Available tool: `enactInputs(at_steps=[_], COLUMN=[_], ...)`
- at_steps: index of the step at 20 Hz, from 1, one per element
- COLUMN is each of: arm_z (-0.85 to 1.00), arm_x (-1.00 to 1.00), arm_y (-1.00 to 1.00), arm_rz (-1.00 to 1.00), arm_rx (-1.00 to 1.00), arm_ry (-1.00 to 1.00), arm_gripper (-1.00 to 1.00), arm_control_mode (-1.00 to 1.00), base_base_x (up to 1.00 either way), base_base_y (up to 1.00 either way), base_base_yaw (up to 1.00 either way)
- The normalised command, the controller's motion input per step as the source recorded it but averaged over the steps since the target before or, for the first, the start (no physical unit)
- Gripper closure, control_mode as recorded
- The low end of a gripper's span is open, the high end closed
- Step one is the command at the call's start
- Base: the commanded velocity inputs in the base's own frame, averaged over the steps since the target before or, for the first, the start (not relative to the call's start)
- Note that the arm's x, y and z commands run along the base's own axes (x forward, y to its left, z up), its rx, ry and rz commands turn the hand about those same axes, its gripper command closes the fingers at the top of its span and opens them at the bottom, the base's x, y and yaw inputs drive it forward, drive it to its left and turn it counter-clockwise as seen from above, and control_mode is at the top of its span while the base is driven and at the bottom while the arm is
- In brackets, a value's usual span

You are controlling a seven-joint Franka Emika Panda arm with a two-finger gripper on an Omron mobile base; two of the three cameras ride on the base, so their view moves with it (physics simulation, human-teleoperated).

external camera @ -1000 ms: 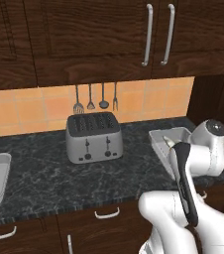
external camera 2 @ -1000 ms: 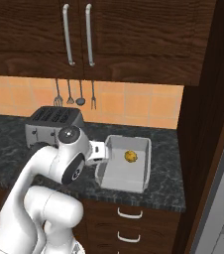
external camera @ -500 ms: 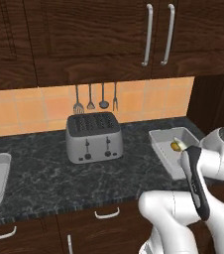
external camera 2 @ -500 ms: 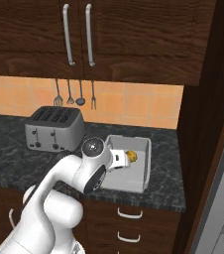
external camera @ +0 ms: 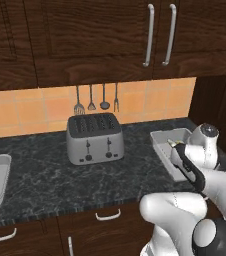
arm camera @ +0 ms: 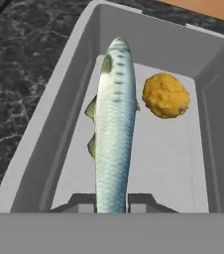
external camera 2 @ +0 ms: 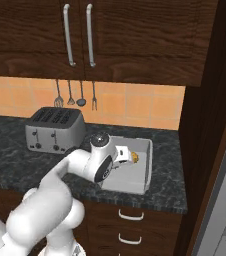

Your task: Place one squash and one fish in each tupperware on the nearby counter, to pack two identical lunches.

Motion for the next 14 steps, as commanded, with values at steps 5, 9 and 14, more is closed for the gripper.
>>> enactInputs(at_steps=[5, 9, 14], arm_z=[-0.41, -0.51, -0.20], arm_x=[0.46, 0.37, 0.16], arm_y=[-0.15, -0.06, -0.01], arm_rz=[0.00, 0.00, 0.00], arm_rx=[0.00, 0.00, 0.00], arm_ry=[0.05, 0.01, -0.03], arm_gripper=[1.00, 1.00, -1.00], arm_control_mode=[-1.00, -1.00, -1.00], base_base_x=[0.00, 0.00, 0.00], base_base_y=[0.00, 0.00, 0.00], base_base_yaw=[0.00, 0.00, 0.00])
